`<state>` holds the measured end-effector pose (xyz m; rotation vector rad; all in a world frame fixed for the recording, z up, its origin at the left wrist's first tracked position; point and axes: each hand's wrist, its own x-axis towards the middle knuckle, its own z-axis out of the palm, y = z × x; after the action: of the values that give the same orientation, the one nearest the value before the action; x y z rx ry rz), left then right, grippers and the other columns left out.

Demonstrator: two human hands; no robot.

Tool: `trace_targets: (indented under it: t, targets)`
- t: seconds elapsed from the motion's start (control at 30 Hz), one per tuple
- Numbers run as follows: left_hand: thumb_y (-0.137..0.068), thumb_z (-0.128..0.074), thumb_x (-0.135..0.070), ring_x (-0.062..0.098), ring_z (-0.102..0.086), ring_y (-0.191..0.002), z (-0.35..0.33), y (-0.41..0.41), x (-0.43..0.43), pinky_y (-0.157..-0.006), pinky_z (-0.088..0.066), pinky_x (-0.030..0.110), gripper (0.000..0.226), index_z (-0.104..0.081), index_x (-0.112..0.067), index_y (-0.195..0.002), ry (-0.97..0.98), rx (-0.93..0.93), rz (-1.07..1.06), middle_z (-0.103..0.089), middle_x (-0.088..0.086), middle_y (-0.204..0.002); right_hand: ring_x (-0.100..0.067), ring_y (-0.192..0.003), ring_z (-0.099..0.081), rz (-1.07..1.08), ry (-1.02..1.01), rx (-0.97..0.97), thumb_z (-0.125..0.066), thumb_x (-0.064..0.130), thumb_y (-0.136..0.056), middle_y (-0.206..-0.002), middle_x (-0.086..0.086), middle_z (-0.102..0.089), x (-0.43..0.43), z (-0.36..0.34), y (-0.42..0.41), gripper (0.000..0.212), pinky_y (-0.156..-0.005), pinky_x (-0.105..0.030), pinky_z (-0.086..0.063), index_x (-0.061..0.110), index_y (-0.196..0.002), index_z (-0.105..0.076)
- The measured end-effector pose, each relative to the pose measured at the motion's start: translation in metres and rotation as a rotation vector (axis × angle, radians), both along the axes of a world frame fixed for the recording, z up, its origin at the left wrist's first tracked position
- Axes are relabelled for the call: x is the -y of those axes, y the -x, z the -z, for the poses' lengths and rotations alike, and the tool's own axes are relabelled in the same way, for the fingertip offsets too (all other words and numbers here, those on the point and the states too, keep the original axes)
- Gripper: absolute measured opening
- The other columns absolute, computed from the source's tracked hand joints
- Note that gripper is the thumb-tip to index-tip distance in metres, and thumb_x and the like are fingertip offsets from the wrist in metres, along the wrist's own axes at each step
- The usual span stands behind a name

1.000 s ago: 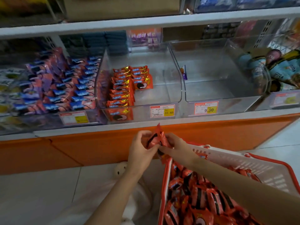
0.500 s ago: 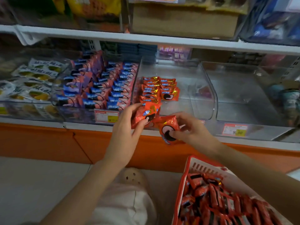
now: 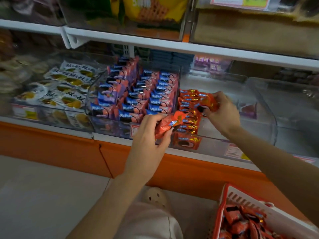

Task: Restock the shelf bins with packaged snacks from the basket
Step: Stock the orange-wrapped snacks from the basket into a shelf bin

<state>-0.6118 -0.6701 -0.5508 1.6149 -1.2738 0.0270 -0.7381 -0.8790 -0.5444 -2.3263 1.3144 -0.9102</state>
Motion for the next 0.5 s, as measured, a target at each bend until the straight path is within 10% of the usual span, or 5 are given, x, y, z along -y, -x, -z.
trace_targets:
  t: [0.2,0.5]
  targets:
    - [-0.090,-0.062,-0.017,-0.002,-0.053,-0.088,0.001,-0.009,0.007,-0.073,-0.036,-0.001,0.025,-0.055,-0.012,-0.113,-0.014,-0.078,-0.004,-0.054,-0.005,-0.103,-0.035,-0.110,-0.058,0.100,-0.254,-0.358,-0.076,0.036,-0.078,-0.119,-0.015,-0.061,0.046,0.012,0.002,0.062,-0.089,-0.043,-0.048,0.012,-0.125,-0.043]
    - [-0.088,-0.066,-0.021,-0.006,-0.050,-0.091,0.010,-0.006,0.017,-0.078,-0.037,0.001,0.027,-0.057,-0.012,-0.111,-0.005,-0.004,0.031,-0.053,-0.009,-0.102,-0.034,-0.107,-0.058,0.009,-0.047,-0.721,-0.061,0.036,-0.090,-0.116,-0.015,-0.061,0.062,0.021,0.004,0.043,-0.088,-0.039,-0.046,0.014,-0.125,-0.052]
